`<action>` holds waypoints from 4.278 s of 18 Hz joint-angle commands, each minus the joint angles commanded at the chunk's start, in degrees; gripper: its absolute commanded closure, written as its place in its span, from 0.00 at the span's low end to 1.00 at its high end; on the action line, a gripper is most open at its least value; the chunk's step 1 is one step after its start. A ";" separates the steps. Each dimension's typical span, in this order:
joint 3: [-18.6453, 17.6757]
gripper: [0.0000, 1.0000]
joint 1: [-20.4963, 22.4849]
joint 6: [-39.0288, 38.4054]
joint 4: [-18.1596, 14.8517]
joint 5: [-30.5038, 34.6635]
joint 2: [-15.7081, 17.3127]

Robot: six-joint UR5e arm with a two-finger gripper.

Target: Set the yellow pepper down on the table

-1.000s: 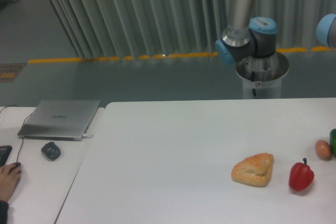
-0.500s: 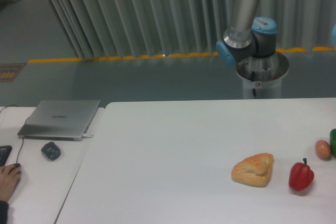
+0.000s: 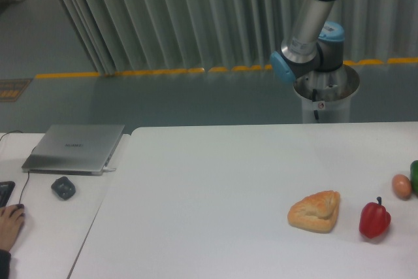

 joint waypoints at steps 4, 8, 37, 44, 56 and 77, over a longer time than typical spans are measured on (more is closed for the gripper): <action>1.31 0.00 1.14 0.00 3.26 -0.52 -3.17; 2.46 0.00 1.23 -0.09 3.26 -0.53 -3.79; 3.78 0.50 0.71 -9.56 -4.63 -0.70 -1.95; 3.96 0.52 -5.26 -21.08 -15.27 -0.79 4.11; 2.11 0.52 -23.89 -59.91 -14.86 -9.93 6.32; 1.93 0.49 -29.35 -68.82 -3.42 -7.91 -1.94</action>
